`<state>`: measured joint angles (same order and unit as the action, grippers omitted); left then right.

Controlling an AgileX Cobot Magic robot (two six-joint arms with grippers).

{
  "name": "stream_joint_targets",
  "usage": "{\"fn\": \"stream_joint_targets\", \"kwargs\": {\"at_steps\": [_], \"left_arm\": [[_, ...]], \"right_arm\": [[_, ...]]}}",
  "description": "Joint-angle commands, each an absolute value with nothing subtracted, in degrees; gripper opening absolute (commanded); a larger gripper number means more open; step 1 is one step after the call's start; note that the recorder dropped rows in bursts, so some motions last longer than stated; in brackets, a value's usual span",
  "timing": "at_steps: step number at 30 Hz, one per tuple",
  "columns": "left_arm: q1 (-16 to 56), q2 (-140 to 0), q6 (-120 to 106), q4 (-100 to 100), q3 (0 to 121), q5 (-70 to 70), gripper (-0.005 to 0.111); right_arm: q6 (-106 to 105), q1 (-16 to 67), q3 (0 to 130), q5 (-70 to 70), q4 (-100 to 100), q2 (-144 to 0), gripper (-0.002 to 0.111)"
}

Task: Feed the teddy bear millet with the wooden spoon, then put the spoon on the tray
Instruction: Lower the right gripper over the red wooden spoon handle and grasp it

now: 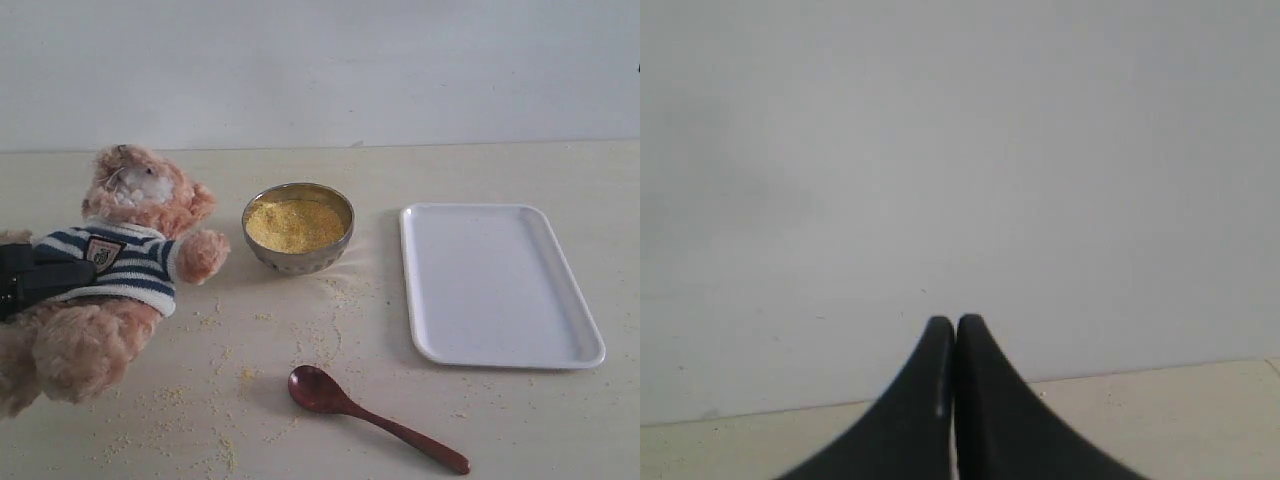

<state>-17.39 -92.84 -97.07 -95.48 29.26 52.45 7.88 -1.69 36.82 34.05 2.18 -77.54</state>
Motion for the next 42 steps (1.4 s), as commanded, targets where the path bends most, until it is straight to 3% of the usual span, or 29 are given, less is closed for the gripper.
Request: {"fn": "stream_joint_targets", "kwargs": {"at_steps": [1,4,7,10,15,21,23,29,35,42], "left_arm": [[-17.6,-92.3,-97.4,-95.5,29.2,53.3,0.005],[-17.6,-92.3,-97.4,-95.5,29.2,53.3,0.005],[-17.6,-92.3,-97.4,-95.5,29.2,53.3,0.005],[-17.6,-92.3,-97.4,-95.5,29.2,53.3,0.005],[-17.6,-92.3,-97.4,-95.3,29.2,53.3,0.005],[-17.6,-92.3,-97.4,-95.3,29.2,53.3,0.005],[-17.6,-92.3,-97.4,-95.3,29.2,53.3,0.005],[-17.4,-92.3,-97.4,-95.1,29.2,53.7,0.005],[-17.4,-92.3,-97.4,-94.9,29.2,53.7,0.005],[-17.4,-92.3,-97.4,-94.9,29.2,53.6,0.005]], "right_arm": [[15.0,-1.5,42.8,21.7,13.9,-81.5,0.0],[34.7,-1.1,43.2,22.1,51.4,-81.9,0.0],[54.2,-1.1,43.4,35.5,72.4,-82.4,0.0],[60.4,-0.3,43.5,44.7,77.8,-83.9,0.0],[63.8,4.1,43.1,45.6,87.4,-87.1,0.0],[53.1,16.7,36.3,36.7,81.4,-87.2,0.0],[39.7,24.1,29.4,33.0,66.8,-87.2,0.0],[29.0,25.1,16.8,34.5,53.4,-87.7,0.0],[24.8,25.1,16.7,39.3,50.4,-96.2,0.0],[22.0,25.1,16.7,40.1,51.2,-97.8,0.041]]}}
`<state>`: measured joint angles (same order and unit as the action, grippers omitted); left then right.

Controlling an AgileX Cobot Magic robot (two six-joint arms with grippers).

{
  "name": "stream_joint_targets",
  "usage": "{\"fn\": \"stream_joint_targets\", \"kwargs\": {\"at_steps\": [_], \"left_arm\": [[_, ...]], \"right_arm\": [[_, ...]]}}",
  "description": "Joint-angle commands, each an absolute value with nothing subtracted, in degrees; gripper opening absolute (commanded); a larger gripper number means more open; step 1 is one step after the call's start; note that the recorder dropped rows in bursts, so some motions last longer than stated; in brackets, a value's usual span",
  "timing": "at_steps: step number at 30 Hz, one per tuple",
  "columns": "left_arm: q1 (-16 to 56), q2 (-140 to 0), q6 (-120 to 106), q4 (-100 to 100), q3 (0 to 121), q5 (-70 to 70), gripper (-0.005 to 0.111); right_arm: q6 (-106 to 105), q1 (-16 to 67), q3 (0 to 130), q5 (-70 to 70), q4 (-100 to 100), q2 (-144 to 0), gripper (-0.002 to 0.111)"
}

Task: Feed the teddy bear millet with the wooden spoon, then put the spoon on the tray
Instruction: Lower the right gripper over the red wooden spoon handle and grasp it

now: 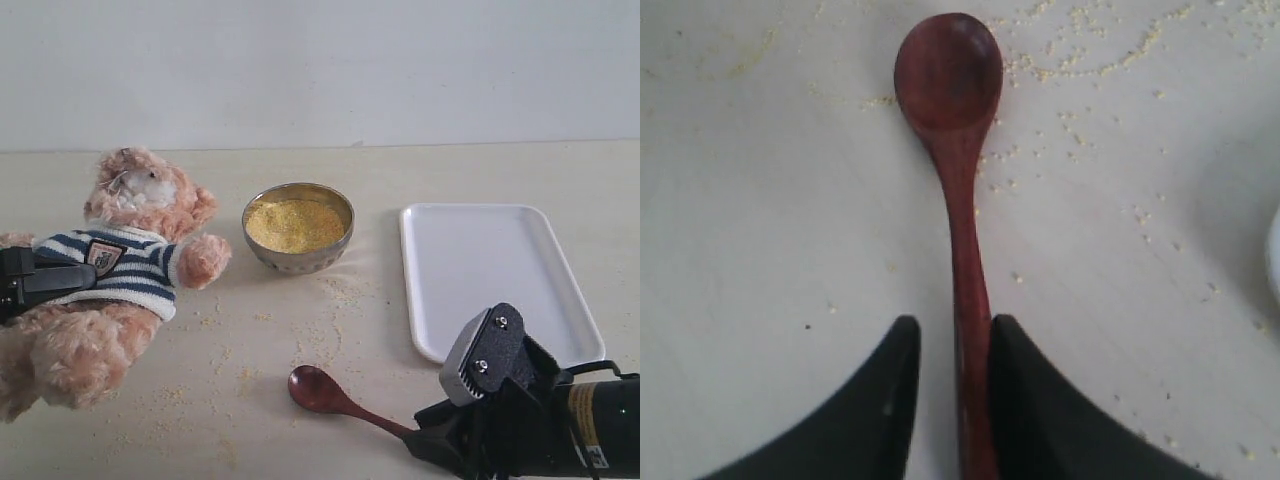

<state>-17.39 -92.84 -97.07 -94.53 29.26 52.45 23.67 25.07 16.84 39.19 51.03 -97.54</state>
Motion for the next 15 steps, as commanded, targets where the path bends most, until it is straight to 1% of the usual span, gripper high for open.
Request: {"fn": "stream_joint_targets", "kwargs": {"at_steps": [1,6,10,15], "left_arm": [[-17.4,-92.3,-97.4,-94.9,29.2,53.6,0.005],[-17.4,-92.3,-97.4,-94.9,29.2,53.6,0.005],[-17.4,-92.3,-97.4,-94.9,29.2,53.3,0.005],[-17.4,-92.3,-97.4,-94.9,29.2,53.3,0.005]], "right_arm": [[21.7,25.1,16.7,40.1,51.2,-97.8,0.045],[20.1,25.1,16.7,40.1,51.2,-97.8,0.052],[14.2,25.1,17.6,41.0,45.1,-97.8,0.051],[16.7,25.1,18.0,40.2,48.4,-97.8,0.051]]}}
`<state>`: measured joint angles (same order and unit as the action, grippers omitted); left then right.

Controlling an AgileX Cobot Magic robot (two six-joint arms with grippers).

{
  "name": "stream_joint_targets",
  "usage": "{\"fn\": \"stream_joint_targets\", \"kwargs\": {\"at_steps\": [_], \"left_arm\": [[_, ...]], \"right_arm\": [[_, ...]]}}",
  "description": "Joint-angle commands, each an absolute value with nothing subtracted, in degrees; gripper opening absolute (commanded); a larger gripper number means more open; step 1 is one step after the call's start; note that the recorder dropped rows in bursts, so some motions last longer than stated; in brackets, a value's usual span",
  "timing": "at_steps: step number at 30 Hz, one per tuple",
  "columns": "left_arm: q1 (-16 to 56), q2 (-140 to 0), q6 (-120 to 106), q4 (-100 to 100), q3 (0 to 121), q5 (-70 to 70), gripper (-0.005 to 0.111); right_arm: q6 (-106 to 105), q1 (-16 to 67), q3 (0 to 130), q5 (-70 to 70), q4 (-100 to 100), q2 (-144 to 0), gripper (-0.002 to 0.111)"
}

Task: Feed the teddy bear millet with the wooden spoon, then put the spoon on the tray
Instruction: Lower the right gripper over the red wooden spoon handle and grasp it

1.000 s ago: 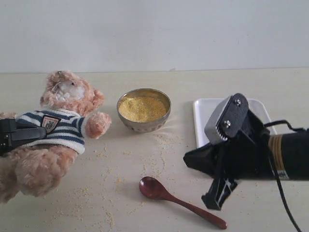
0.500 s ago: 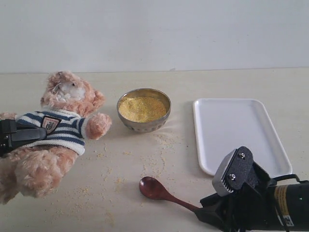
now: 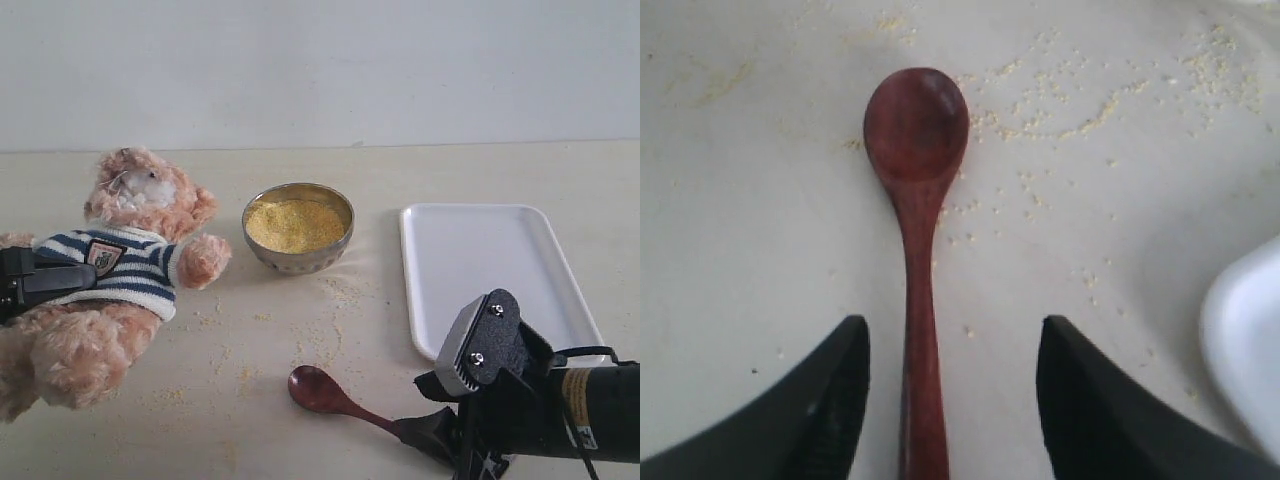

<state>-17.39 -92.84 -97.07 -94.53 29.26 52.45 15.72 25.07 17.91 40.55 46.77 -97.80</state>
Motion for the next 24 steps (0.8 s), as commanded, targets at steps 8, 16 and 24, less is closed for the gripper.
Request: {"fn": "stream_joint_targets", "kwargs": {"at_steps": [8,16,24], "left_arm": [[-17.4,-92.3,-97.4,-94.9,29.2,53.3,0.005],[-17.4,-92.3,-97.4,-94.9,29.2,53.5,0.005],[-17.4,-92.3,-97.4,-94.9,29.2,53.5,0.005]], "right_arm": [[16.6,25.1,18.5,42.6,48.4,-100.9,0.051],[18.0,25.1,18.7,43.5,48.4,-101.8,0.051],[25.9,25.1,18.7,41.6,51.3,-101.8,0.051]]}}
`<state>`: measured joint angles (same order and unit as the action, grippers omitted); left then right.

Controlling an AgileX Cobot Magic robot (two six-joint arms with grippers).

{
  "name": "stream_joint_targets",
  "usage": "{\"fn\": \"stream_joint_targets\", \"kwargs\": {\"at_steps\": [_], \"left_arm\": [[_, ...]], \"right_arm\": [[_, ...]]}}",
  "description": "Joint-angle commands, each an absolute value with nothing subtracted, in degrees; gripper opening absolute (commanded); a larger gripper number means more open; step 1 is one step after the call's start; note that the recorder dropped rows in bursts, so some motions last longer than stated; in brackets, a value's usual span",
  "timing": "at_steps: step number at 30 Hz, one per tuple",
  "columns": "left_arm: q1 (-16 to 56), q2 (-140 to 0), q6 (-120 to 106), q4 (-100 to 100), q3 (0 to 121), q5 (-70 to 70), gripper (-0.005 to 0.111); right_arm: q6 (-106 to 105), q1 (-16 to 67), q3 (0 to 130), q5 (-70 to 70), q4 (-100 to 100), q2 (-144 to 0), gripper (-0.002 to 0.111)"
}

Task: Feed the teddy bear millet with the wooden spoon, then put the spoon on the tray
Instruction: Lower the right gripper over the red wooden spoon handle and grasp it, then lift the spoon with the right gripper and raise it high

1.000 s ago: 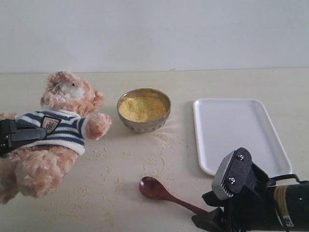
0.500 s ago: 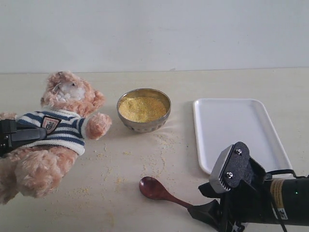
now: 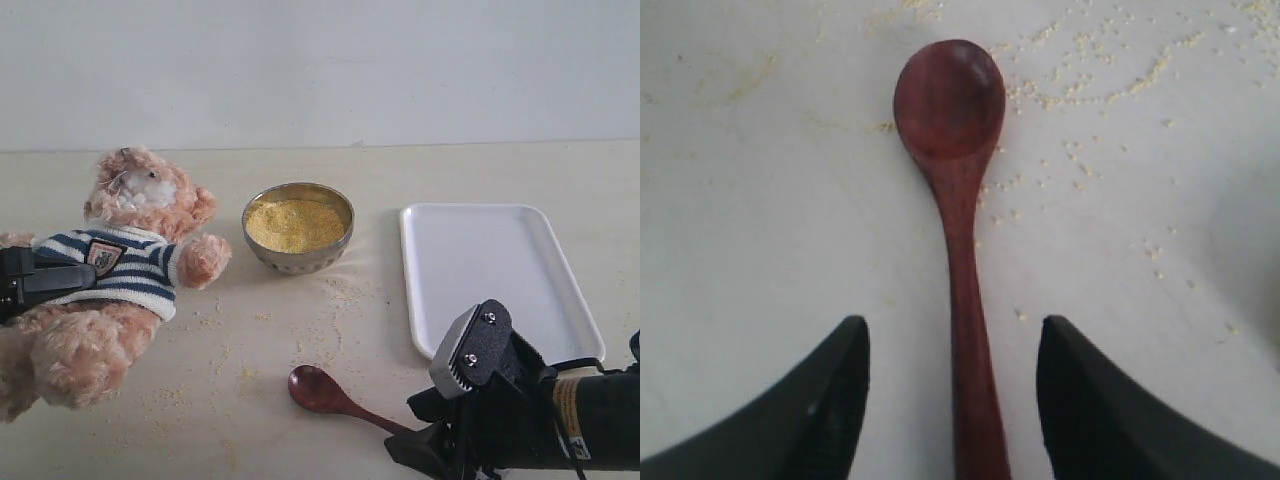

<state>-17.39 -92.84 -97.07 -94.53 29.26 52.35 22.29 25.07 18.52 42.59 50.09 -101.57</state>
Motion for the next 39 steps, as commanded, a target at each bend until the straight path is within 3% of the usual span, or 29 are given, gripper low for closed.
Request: {"fn": "stream_joint_targets", "kwargs": {"at_steps": [1,17,29,31,36,39], "left_arm": [[-17.4,-92.3,-97.4,-94.9,29.2,53.5,0.005],[-17.4,-92.3,-97.4,-94.9,29.2,53.5,0.005],[-17.4,-92.3,-97.4,-94.9,29.2,53.7,0.005],[-17.4,-92.3,-97.4,-94.9,29.2,53.7,0.005],[-17.4,-92.3,-97.4,-94.9,29.2,53.7,0.005],[-17.4,-92.3,-97.4,-94.9,29.2,53.7,0.005]], "right_arm": [[26.8,25.1,18.7,41.6,50.8,-101.8,0.051],[25.6,25.3,19.0,40.0,47.9,-101.8,0.051],[21.1,33.3,21.4,29.8,40.9,-101.8,0.051],[21.1,33.3,21.4,29.8,40.8,-101.8,0.044],[21.2,33.3,21.4,29.7,40.9,-101.8,0.012],[21.3,33.3,21.4,29.6,40.9,-101.8,0.006]]}}
